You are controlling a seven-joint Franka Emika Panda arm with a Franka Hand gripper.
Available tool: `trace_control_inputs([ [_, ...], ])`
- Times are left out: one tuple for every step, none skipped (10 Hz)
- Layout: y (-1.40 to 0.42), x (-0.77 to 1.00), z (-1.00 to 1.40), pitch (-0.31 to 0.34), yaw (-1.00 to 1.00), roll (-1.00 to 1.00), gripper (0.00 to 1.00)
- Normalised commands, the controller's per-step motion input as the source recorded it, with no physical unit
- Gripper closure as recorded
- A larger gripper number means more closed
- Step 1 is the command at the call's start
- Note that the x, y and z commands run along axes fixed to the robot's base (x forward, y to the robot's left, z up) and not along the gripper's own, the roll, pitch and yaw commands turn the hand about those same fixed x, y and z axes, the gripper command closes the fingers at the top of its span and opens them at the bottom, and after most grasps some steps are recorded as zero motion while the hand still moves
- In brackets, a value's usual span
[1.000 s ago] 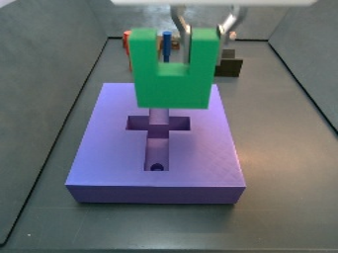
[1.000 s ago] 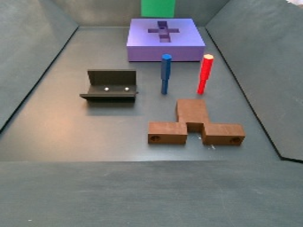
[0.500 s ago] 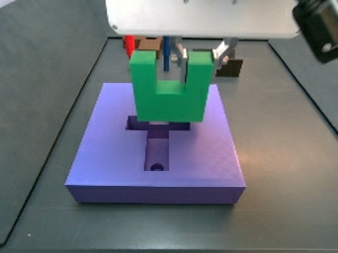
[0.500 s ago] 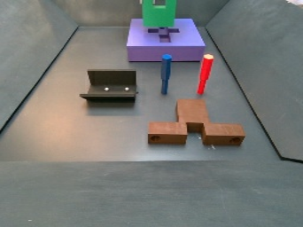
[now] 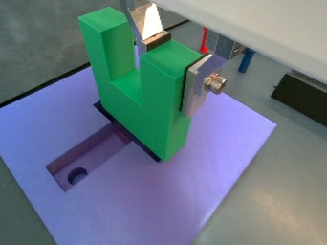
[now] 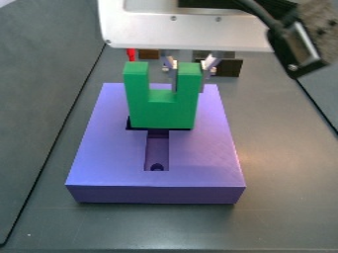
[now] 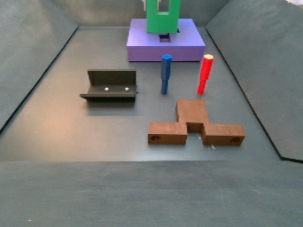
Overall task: Pick up the green object. Move up. Move to above the board. Insert the green object.
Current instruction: Insert the green object.
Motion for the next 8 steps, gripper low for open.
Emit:
trace_control_inputs([
  [0.0,-0.2,-0.11,-0.173,0.04,-0.2,1.0],
  [-0.04,0.0,-0.22,-0.14,0.08,-0.13,1.0],
  [-0.06,0.08,-0.28,-0.104,0.11,-0.07,1.0],
  [-0.11,0.11,-0.26,-0.096,0.1,-0.03,1.0],
  [-0.19,0.14,-0.2,-0.061,0.09,0.0,1.0],
  [-0.15,0.19,-0.16,-0.039,0.09,0.0,1.0],
  [-0.01,0.1,-0.21,-0.037,0.04,0.02,1.0],
  [0.01,0.0,-0.19,-0.014,0.02,0.07,1.0],
])
